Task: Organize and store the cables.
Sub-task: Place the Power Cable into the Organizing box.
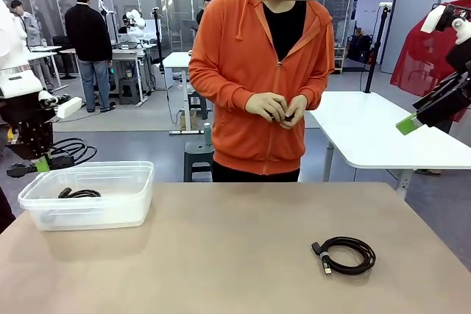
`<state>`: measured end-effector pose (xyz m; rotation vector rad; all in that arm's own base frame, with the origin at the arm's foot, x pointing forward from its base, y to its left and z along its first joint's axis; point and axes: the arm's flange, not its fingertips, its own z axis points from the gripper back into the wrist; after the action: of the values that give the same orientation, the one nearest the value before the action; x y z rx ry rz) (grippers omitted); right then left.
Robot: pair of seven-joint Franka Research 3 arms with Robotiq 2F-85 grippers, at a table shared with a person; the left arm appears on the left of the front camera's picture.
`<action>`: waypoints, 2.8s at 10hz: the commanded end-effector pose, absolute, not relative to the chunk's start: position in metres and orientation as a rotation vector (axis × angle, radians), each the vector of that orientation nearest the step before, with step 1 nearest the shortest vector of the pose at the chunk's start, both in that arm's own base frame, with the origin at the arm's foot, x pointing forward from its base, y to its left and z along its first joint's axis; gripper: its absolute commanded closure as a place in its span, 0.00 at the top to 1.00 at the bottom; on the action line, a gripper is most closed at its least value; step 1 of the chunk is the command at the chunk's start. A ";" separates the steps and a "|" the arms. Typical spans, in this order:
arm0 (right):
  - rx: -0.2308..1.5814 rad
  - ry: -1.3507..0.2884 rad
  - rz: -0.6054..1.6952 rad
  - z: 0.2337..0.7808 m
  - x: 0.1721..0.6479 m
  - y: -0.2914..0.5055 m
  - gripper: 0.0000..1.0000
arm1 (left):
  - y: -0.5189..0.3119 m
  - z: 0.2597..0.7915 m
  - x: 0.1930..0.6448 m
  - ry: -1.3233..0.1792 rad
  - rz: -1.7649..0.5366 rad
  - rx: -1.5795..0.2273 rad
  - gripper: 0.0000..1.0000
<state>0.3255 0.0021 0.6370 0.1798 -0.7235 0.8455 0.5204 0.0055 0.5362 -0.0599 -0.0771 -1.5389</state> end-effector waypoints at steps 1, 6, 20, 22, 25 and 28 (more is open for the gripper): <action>0.177 -0.725 0.844 0.636 0.323 0.002 1.00 | -0.008 0.544 0.518 -0.047 -1.570 -0.060 0.15; 0.177 -0.725 0.844 0.636 0.323 0.002 1.00 | -0.003 0.535 0.529 -0.040 -1.619 -0.003 0.15; 0.177 -0.725 0.844 0.636 0.323 0.002 1.00 | 0.047 0.405 0.663 0.073 -1.513 -0.117 0.15; 0.177 -0.725 0.844 0.636 0.323 0.002 1.00 | 0.047 0.407 0.663 0.060 -1.539 -0.099 0.35; 0.177 -0.725 0.844 0.636 0.323 0.002 1.00 | 0.045 0.413 0.652 0.075 -1.537 -0.118 0.74; 0.177 -0.725 0.844 0.636 0.323 0.002 1.00 | 0.039 0.424 0.637 0.052 -1.547 -0.099 0.91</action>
<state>0.3253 0.0021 0.6371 0.1798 -0.7239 0.8455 0.6516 0.0380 0.4227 -0.1009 0.0527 -1.5473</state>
